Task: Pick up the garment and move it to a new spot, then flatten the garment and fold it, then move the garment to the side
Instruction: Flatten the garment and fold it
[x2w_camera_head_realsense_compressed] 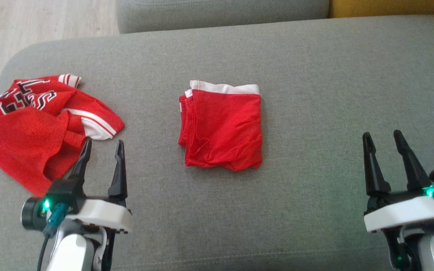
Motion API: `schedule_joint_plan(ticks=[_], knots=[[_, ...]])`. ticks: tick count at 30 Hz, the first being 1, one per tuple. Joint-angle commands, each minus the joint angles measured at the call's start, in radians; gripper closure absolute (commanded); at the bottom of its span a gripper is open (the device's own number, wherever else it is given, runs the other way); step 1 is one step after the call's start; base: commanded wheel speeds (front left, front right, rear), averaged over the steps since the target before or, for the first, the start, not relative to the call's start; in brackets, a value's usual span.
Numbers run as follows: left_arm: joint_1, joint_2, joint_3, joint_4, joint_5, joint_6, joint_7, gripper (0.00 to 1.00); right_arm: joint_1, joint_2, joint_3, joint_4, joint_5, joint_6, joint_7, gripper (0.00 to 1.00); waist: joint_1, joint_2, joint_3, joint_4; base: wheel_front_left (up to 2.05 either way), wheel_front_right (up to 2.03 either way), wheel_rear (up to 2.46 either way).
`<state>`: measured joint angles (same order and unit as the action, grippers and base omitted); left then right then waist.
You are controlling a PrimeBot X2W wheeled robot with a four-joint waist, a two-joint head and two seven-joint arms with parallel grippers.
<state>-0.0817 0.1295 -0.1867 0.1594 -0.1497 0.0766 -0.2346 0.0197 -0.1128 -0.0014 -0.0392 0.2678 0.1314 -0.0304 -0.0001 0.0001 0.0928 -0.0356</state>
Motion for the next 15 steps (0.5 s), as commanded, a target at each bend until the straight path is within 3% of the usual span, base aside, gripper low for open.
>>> schedule_joint_plan(ticks=[1, 15], knots=[[-0.014, 0.026, 0.038, -0.043, -0.005, 0.01, 0.003, 0.0, -0.003, -0.003, 0.015, -0.046, -0.013, -0.001, 0.004, 0.0, 0.0001, -0.0001, -0.009, 0.001, 0.0, 0.0, 0.0], [0.004, 0.035, 0.034, -0.052, -0.018, 0.017, 0.006, 0.0, 0.017, 0.014, 0.004, -0.071, -0.022, -0.001, 0.029, 0.0, 0.0001, -0.0001, -0.015, 0.007, 0.0, 0.0, 0.0]])
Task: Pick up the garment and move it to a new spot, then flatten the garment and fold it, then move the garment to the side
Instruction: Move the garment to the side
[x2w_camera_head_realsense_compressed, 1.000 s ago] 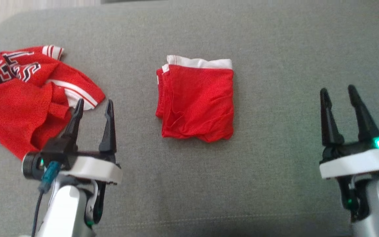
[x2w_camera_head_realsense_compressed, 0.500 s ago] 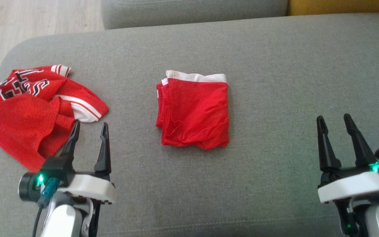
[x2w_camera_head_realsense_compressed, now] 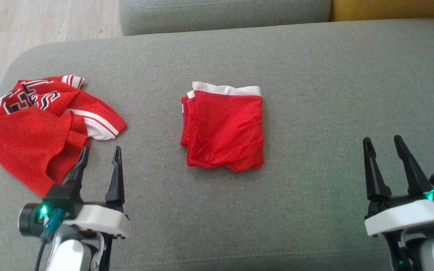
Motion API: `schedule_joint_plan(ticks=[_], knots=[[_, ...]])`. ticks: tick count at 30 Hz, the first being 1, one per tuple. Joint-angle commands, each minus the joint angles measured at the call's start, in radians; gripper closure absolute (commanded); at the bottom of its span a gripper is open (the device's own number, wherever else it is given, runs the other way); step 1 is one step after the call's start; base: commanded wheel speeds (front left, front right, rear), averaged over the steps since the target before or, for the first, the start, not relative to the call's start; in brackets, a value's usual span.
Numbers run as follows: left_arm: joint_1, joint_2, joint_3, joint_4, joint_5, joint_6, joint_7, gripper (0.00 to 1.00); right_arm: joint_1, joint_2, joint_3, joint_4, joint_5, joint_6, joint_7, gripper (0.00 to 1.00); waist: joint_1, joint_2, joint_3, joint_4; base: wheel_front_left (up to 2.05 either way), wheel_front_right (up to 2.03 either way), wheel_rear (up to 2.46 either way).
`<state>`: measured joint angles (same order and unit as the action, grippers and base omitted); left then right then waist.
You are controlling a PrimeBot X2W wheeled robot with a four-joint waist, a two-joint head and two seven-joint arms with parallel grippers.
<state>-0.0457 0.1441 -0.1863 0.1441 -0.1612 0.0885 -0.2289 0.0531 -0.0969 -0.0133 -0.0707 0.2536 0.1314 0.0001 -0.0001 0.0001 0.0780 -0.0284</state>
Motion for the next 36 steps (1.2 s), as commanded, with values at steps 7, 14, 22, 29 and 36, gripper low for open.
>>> schedule_joint_plan(ticks=[7, 14, 22, 29, 36], knots=[[-0.035, 0.022, 0.028, -0.041, -0.01, 0.014, 0.0, 0.0, -0.016, -0.001, 0.012, -0.042, -0.014, -0.001, 0.006, 0.0, 0.0001, -0.0001, 0.004, -0.001, 0.0, 0.0, 0.0], [-0.041, 0.025, 0.022, -0.049, -0.011, 0.018, 0.001, 0.0, -0.02, -0.002, 0.016, -0.04, -0.016, -0.001, 0.009, 0.0, 0.0001, -0.0001, 0.011, -0.002, 0.0, 0.0, 0.0], [-0.073, 0.022, 0.007, -0.073, -0.003, 0.025, -0.001, 0.0, -0.059, -0.01, 0.019, -0.003, -0.015, -0.001, 0.033, 0.0, 0.0001, -0.0001, 0.051, 0.012, 0.0, 0.0, 0.0], [-0.142, 0.009, -0.01, -0.108, 0.001, 0.023, -0.011, 0.0, -0.22, -0.031, 0.097, 0.166, -0.002, -0.001, 0.044, 0.0, 0.0001, -0.0001, 0.136, 0.067, 0.0, 0.0, 0.0], [-0.205, -0.01, -0.034, -0.103, 0.008, 0.016, -0.022, 0.0, -0.384, 0.0, 0.208, 0.388, 0.028, -0.001, 0.025, 0.0, 0.0001, -0.0001, 0.202, 0.122, 0.0, 0.0, 0.0]])
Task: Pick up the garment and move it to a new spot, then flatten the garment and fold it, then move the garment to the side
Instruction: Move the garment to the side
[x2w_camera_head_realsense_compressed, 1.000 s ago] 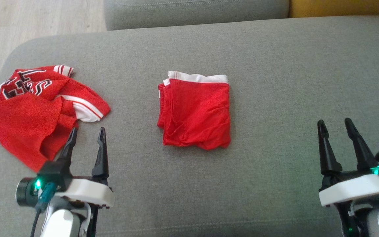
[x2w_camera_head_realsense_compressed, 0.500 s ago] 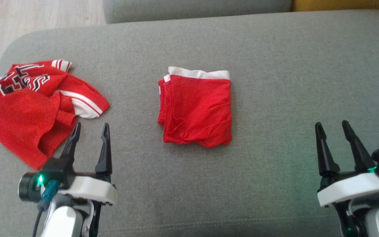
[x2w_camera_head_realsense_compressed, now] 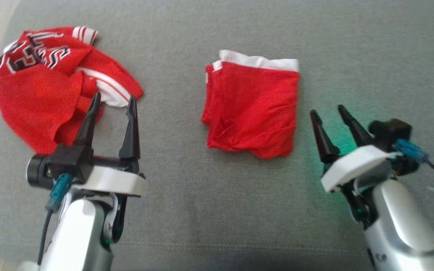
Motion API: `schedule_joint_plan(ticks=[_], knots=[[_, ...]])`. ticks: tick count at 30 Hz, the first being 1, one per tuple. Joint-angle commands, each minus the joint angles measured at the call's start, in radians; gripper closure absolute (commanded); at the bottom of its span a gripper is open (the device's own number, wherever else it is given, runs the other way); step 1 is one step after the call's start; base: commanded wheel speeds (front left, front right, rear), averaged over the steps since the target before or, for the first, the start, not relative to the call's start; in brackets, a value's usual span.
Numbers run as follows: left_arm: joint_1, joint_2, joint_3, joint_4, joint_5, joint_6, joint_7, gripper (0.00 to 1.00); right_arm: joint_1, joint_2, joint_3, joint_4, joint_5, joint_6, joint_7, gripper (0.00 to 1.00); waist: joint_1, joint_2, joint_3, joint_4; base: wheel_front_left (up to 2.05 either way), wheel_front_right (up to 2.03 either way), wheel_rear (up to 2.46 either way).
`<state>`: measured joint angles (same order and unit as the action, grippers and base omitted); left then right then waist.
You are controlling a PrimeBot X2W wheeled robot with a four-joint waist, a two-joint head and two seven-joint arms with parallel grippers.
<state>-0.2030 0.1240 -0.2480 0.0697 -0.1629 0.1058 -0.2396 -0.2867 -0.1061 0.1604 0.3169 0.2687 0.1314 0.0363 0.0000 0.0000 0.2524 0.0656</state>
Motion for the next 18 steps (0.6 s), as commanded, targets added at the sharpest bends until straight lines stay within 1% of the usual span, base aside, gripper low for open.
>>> schedule_joint_plan(ticks=[1, 5, 9, 10, 11, 12, 13, 18], knots=[[-0.048, 0.01, 0.028, -0.029, 0.009, -0.001, -0.011, 0.0, -0.044, 0.009, 0.034, 0.001, 0.013, -0.001, -0.011, 0.0, 0.0, 0.0, 0.027, 0.028, 0.0, 0.0, 0.0], [-0.069, -0.001, 0.011, -0.017, 0.017, -0.004, -0.016, 0.0, -0.105, 0.024, 0.081, 0.113, 0.041, -0.001, -0.025, 0.0, 0.0, 0.0, 0.042, 0.051, 0.0, 0.0, 0.0], [-0.076, -0.004, 0.006, -0.009, 0.021, -0.004, -0.019, 0.0, -0.142, 0.032, 0.125, 0.19, 0.071, -0.001, -0.021, 0.0, 0.0, 0.0, 0.046, 0.061, 0.0, 0.0, 0.0], [-0.077, -0.004, 0.006, -0.008, 0.023, -0.003, -0.02, 0.0, -0.148, 0.034, 0.134, 0.206, 0.078, -0.001, -0.016, 0.02, 0.0, 0.0, 0.045, 0.063, 0.0, 0.0, 0.0], [-0.077, -0.004, 0.006, -0.008, 0.025, -0.002, -0.02, 0.0, -0.153, 0.035, 0.139, 0.222, 0.086, -0.001, -0.007, 0.43, 0.0, 0.0, 0.045, 0.064, 0.0, 0.0, 0.0], [-0.077, -0.004, 0.006, -0.008, 0.027, 0.0, -0.021, 0.0, -0.158, 0.036, 0.142, 0.237, 0.091, -0.001, 0.002, 0.8, 0.0, 0.0, 0.045, 0.065, 0.0, 0.0, 0.0], [-0.076, -0.004, 0.006, -0.009, 0.028, 0.001, -0.021, 0.0, -0.162, 0.038, 0.145, 0.248, 0.096, -0.001, 0.007, 1.0, 0.0, 0.0, 0.045, 0.066, 0.0, 0.0, 0.0], [-0.073, -0.005, 0.01, -0.015, 0.031, 0.006, -0.022, 0.0, -0.179, 0.041, 0.151, 0.269, 0.105, -0.001, 0.01, 1.0, 0.0, 0.0, 0.042, 0.062, 0.0, 0.0, 0.0]])
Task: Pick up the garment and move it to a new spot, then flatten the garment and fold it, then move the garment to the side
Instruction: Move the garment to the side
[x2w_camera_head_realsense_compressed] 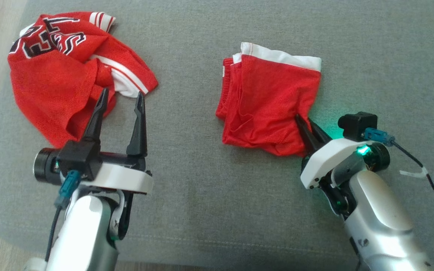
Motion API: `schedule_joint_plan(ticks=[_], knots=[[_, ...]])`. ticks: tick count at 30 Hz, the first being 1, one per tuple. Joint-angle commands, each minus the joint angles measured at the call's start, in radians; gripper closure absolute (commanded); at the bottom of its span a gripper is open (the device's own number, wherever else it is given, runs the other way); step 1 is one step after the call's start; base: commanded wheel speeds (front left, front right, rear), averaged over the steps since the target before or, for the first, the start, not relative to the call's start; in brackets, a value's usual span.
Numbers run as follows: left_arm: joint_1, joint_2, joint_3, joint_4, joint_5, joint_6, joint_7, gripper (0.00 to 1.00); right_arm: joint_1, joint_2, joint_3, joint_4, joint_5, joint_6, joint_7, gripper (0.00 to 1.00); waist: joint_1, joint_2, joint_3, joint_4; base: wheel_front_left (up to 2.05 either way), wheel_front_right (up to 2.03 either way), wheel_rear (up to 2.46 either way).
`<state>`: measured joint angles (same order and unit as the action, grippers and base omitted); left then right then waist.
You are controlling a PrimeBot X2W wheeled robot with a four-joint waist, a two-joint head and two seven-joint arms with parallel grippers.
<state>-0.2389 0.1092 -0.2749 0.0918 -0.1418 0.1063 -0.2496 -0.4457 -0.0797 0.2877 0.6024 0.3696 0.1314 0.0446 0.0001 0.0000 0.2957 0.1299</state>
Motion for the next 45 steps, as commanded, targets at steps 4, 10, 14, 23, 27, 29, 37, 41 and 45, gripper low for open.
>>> schedule_joint_plan(ticks=[4, 10, 14, 23, 27, 29, 37, 41, 45], knots=[[-0.028, 0.012, 0.04, -0.041, 0.014, 0.009, -0.012, 0.0, -0.011, 0.008, 0.04, -0.028, 0.006, -0.001, 0.005, 1.0, -0.0001, 0.0, -0.011, -0.031, 0.0, 0.0, 0.0], [-0.01, 0.029, 0.043, -0.051, 0.021, 0.009, -0.012, 0.0, 0.017, -0.039, 0.109, -0.077, -0.005, -0.001, 0.021, 1.0, -0.0001, 0.0, -0.027, -0.128, 0.0, 0.0, 0.0], [-0.007, 0.036, 0.035, -0.06, 0.024, 0.006, -0.011, 0.0, 0.025, -0.098, 0.151, -0.114, -0.008, -0.001, 0.038, 1.0, -0.0001, 0.0, -0.029, -0.203, 0.0, 0.0, 0.0], [-0.039, 0.043, -0.003, -0.089, 0.038, -0.008, 0.02, 0.0, -0.022, -0.262, 0.195, -0.164, -0.009, -0.001, 0.078, 1.0, -0.0001, 0.0, 0.014, -0.335, 0.0, 0.0, 0.0], [-0.057, 0.045, -0.014, -0.097, 0.046, -0.011, 0.028, 0.0, -0.057, -0.322, 0.176, -0.169, -0.01, -0.001, 0.076, 1.0, -0.0001, 0.0, 0.037, -0.362, 0.0, 0.0, 0.0], [-0.074, 0.047, -0.021, -0.106, 0.052, -0.015, 0.03, 0.0, -0.083, -0.363, 0.156, -0.169, -0.009, -0.001, 0.07, 1.0, -0.0001, 0.0, 0.058, -0.374, 0.0, 0.0, 0.0], [-0.133, 0.053, -0.029, -0.145, 0.066, -0.014, 0.031, 0.0, -0.164, -0.513, 0.038, -0.178, -0.012, -0.001, 0.067, 1.0, -0.0001, 0.0, 0.137, -0.402, 0.0, 0.0, 0.0], [-0.167, 0.06, -0.033, -0.17, 0.077, -0.015, 0.042, 0.0, -0.185, -0.564, -0.035, -0.17, -0.019, -0.001, 0.066, 1.0, -0.0001, 0.0, 0.187, -0.408, 0.0, 0.0, 0.0], [-0.219, 0.072, -0.045, -0.197, 0.097, -0.023, 0.06, 0.0, -0.184, -0.565, -0.147, -0.164, -0.055, -0.001, 0.071, 1.0, -0.0001, 0.0, 0.247, -0.411, 0.0, 0.0, 0.0]])
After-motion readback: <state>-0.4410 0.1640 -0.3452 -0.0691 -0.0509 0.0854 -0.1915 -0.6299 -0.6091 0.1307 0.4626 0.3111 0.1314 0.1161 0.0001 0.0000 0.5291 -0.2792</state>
